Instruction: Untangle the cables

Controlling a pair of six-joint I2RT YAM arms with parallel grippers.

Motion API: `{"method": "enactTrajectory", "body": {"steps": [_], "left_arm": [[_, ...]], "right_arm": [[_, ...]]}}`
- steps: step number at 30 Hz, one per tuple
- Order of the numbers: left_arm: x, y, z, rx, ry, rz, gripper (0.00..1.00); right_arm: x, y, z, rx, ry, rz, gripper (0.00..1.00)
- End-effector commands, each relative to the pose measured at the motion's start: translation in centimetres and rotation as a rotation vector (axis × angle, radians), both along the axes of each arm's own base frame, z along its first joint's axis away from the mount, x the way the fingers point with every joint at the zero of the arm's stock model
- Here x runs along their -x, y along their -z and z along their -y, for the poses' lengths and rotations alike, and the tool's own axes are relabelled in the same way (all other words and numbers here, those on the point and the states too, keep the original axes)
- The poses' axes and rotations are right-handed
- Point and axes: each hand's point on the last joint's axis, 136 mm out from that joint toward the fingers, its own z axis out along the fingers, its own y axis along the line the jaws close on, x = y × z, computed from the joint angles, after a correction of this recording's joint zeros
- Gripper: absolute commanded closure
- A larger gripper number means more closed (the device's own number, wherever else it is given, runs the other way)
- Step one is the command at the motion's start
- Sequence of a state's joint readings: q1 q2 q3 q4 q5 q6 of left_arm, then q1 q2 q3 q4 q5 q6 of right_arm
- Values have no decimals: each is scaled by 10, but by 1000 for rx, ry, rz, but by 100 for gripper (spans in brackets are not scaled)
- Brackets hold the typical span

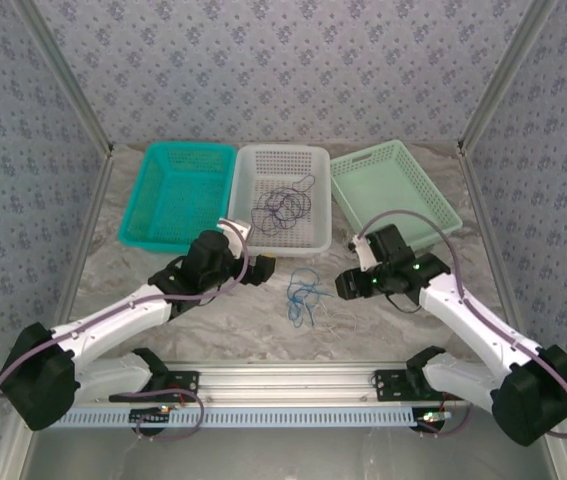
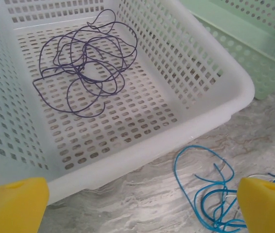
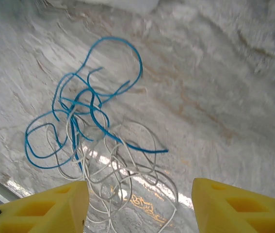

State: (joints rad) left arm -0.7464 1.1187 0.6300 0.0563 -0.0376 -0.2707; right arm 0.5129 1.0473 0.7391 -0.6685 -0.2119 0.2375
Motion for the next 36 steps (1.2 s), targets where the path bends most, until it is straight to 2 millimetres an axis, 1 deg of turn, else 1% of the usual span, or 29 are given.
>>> {"method": "enactTrajectory", "body": {"steps": [1,2,4,6,10,11,14,17,19,23,26,29,36], "left_arm": [[-5,-16,12,103,2,9,1],[-4,-16,13,108,6,1,0],[-2,-11,16,108,18,-19,0],[0,-5,17,102,22,-41,0],[1,0,17,98,19,-53,1],[1,0,17,100,19,-52,1],[0,1,19,99,19,-54,0],[-1,1,22,99,27,-53,0],[-2,1,23,98,30,-53,1],[-2,0,24,98,37,-54,1],[0,1,24,96,38,-54,0],[1,2,24,93,40,-56,1],[0,4,22,86,36,-52,1]], "right_arm": [[-1,12,0,13,86,4,40],[-2,14,-6,-2,82,12,40],[2,21,-10,0,87,0,42],[10,25,-14,2,71,-8,42],[20,27,-6,29,113,-18,43],[26,28,-4,25,128,-35,44],[40,27,-13,-25,110,-54,47],[51,29,-23,-25,64,-48,50],[55,33,-28,-16,52,-48,51],[61,45,-28,-15,112,-128,50],[66,48,-30,-46,155,-167,47],[70,51,-34,-82,189,-210,46],[73,59,-43,-94,219,-271,48]]}}
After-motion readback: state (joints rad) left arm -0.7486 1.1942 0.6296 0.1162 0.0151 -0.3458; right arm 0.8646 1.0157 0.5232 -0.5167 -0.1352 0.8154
